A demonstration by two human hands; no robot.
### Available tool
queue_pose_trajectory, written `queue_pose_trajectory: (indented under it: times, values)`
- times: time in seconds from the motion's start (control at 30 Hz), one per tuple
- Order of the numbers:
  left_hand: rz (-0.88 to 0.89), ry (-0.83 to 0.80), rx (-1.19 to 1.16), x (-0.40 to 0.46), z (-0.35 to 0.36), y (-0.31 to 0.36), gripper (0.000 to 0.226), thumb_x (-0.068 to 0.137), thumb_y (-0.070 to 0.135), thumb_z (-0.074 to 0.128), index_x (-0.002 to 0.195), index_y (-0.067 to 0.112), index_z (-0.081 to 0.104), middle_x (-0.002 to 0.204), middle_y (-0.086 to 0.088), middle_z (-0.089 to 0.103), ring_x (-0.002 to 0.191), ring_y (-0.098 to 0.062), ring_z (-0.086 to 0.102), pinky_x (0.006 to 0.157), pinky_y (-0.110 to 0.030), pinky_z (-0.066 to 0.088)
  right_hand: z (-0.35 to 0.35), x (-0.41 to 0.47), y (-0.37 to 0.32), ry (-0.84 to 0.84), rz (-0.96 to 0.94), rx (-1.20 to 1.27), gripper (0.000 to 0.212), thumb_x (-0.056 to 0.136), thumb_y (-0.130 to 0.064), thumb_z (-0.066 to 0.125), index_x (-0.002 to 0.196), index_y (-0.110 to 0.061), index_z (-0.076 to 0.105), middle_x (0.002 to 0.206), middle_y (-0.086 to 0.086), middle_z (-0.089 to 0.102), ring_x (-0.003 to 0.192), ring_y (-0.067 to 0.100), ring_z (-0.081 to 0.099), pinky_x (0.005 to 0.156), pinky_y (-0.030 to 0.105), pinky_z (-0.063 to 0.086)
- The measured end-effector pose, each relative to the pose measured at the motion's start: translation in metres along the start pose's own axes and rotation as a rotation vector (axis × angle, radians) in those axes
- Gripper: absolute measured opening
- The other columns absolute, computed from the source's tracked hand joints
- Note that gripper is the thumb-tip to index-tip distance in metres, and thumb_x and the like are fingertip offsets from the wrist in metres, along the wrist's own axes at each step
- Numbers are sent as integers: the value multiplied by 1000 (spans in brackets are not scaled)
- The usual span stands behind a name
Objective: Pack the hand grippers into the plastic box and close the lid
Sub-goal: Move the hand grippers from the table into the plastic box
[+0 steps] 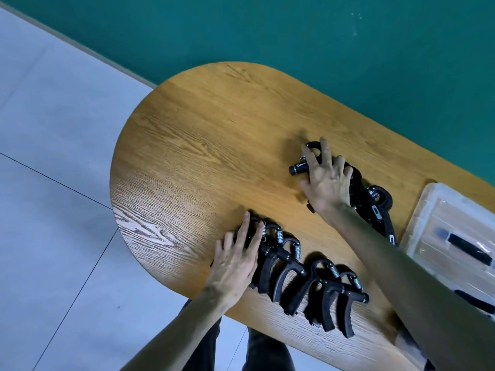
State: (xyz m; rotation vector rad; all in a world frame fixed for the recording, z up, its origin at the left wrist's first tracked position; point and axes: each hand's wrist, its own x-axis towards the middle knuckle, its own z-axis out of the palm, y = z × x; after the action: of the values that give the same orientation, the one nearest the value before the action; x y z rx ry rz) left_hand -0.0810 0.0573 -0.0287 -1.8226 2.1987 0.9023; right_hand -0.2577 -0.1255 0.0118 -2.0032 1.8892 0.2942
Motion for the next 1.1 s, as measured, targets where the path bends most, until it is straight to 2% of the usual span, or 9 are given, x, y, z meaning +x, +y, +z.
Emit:
queue_pose_trajectory:
  times: [0.1,0.17,0.27,0.43,0.63,0.8,0.93,1.1]
  values:
    - [-49,197,-33,-3,3,1,100,90,32,69,160,24,-2,167,-17,7,104,-23,50,86,-42,51,-14,-19,-3,69,11,-89,82,89,-23,61,158,-31,17,168,9,3,138,43,32,108,61,36]
    - [-75,303,-41,-2,-1,7,89,89,33,69,159,21,15,164,-17,19,99,-25,50,80,-42,52,-18,-37,3,128,-16,-102,81,86,-25,64,156,-27,24,168,11,9,129,43,40,102,59,41]
    - [-94,341,-48,2,-15,28,76,96,33,57,158,20,16,164,-18,18,100,-29,48,81,-45,49,-21,-65,17,165,-53,-123,78,85,-24,65,154,-26,30,167,12,13,118,41,45,94,56,42]
    - [-132,413,-159,2,-27,74,68,100,30,50,159,23,17,166,-16,13,98,-24,35,83,-39,37,-22,-116,48,270,-46,-75,78,81,-18,65,153,-24,36,166,14,17,109,41,47,86,53,44]
    - [-132,459,-190,-15,-48,142,62,101,30,44,158,29,18,166,-14,13,100,-27,36,88,-48,41,-39,-186,89,309,-29,14,76,79,-16,63,150,-27,39,164,15,22,95,34,47,74,47,47]
    - [-94,517,-204,-32,-65,213,65,100,28,47,158,31,19,166,-13,13,104,-28,36,94,-48,38,-65,-240,131,375,-1,148,77,82,-16,67,152,-28,37,164,13,19,100,34,44,84,50,52]
    - [-53,526,-173,-41,-69,272,69,97,24,54,157,29,21,164,-14,17,101,-29,37,89,-46,39,-81,-278,174,422,53,207,75,82,-14,66,151,-29,38,164,11,20,105,35,41,84,52,52]
    - [31,503,-126,-49,-66,348,69,98,24,54,158,28,19,164,-15,14,104,-27,36,89,-42,38,-88,-321,232,490,115,234,73,81,-13,65,149,-28,42,164,10,21,98,33,41,85,49,50]
